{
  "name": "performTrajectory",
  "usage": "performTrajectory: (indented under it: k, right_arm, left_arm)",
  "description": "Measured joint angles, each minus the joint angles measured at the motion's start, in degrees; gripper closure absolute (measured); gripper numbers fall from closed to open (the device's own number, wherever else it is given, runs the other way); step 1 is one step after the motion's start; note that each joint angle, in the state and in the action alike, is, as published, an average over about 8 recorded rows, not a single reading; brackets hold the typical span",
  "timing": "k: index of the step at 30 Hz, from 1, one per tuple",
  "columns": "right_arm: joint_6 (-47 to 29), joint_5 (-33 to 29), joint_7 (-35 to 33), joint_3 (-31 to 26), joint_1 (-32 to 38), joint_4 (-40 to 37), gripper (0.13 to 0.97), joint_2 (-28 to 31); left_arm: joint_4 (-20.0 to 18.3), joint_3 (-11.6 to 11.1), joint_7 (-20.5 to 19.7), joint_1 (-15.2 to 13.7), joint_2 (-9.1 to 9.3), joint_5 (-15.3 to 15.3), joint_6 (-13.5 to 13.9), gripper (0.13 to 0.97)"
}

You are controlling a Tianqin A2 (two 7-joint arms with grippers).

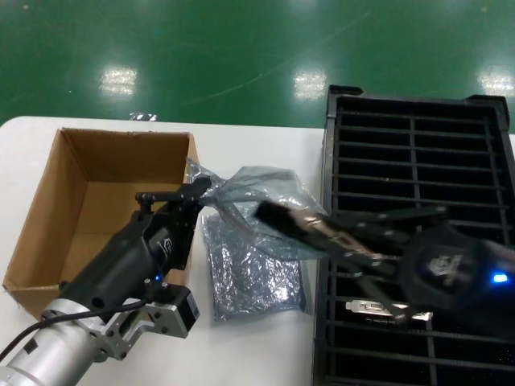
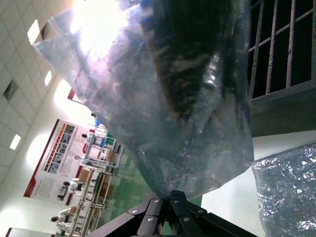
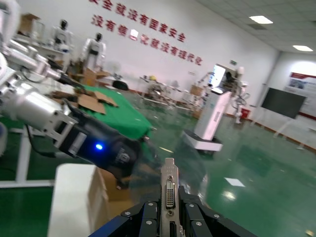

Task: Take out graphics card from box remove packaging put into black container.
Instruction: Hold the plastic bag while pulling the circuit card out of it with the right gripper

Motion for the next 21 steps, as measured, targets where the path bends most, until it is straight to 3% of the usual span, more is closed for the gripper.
performTrajectory:
  k: [9,21]
  right_arm:
    - [0.1,5.4,-1.1,12.0,-8.7,3.6,0.902,4.4]
    - [-1.6,11.4,0.0,26.3,-17.9,6.4,0.902,5.6]
  left_arm:
    - [0.0,0.0,0.0,0.0,0.0,0.0,0.0,0.958]
    - [0.0,0.0,0.0,0.0,0.0,0.0,0.0,0.958]
